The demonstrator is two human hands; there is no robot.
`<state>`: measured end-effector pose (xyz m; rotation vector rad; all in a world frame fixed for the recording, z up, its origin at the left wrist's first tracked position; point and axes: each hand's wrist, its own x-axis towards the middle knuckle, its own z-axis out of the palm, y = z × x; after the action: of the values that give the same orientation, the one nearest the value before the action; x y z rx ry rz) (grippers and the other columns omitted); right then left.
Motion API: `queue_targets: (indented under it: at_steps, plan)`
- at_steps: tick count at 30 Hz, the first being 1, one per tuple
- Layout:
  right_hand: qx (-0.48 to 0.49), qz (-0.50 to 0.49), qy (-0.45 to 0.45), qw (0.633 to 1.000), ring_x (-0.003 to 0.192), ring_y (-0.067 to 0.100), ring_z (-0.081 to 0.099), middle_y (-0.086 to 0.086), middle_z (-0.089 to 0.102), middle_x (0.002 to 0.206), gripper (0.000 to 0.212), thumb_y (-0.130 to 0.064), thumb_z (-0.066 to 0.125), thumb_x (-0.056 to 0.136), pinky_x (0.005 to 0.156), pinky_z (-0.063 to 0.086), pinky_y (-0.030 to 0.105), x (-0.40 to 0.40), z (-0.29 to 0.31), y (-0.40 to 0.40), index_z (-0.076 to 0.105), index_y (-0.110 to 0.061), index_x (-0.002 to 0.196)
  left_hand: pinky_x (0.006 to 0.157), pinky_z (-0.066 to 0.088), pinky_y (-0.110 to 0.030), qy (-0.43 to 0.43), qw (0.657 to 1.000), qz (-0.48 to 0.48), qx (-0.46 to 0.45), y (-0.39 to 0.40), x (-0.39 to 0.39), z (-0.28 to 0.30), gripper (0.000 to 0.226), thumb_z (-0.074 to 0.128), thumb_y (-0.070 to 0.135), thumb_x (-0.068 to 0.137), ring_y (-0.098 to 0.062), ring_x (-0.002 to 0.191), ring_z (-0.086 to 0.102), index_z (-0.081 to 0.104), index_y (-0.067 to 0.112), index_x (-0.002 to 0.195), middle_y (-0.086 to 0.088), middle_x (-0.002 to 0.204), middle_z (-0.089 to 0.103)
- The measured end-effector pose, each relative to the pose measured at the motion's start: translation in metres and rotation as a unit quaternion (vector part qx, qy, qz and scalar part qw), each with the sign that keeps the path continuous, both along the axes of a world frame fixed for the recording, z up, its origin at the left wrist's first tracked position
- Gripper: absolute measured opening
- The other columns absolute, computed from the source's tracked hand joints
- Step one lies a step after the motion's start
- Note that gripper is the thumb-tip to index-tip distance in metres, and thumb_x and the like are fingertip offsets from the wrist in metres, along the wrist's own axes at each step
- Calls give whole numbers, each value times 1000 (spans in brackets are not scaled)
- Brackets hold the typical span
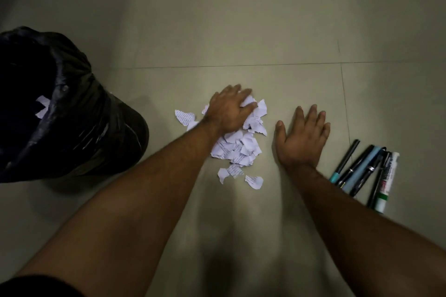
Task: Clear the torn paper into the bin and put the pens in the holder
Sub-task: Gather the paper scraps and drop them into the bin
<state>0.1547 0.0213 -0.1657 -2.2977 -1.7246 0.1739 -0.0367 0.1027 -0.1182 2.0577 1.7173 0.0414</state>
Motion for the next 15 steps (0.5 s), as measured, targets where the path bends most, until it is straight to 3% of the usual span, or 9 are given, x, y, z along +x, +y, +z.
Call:
queue_targets:
  at_steps: [2,4,8,11,13,15]
  plan:
    - [-1,24,4,1000,146,42,25,16,36,156,63,-53,34,97,119,16,56,3,5,-3,45,-15,145,115,27,-49,-4,999,-43,-23,-19,14,5,63,28,60,89,-23,143,34,52,28,138,-5,152,42]
    - [0,60,19,998,147,37,27,11,38,156,61,-54,30,97,118,14,58,4,9,-6,45,-20,146,113,29,-51,-29,999,-40,13,-44,9,9,59,31,57,91,-20,139,40,55,26,135,-3,147,49]
    - [0,94,73,993,148,30,27,4,36,158,65,-57,26,95,118,9,60,10,15,-10,40,-25,150,102,43,-45,-57,978,103,174,-70,-28,19,51,42,37,87,-32,120,55,59,12,129,-12,128,60]
    - [-31,139,83,986,151,30,20,3,30,161,76,-64,26,88,119,6,59,12,19,-13,35,-26,152,101,43,-45,12,987,157,35,-73,-54,25,73,50,41,72,-34,128,47,45,16,141,-12,136,50]
    - [-62,180,105,976,151,29,18,6,24,163,88,-70,30,77,120,5,54,6,28,-14,33,-26,153,107,39,-44,33,985,140,-92,-75,-59,26,91,55,50,62,-34,136,38,35,22,147,-13,144,41]
    - [-96,209,121,966,150,29,22,9,25,162,99,-71,34,66,120,10,51,-8,39,-12,32,-26,153,114,32,-46,58,980,105,-159,-79,-54,24,107,57,61,53,-35,145,24,28,28,150,-13,155,27]
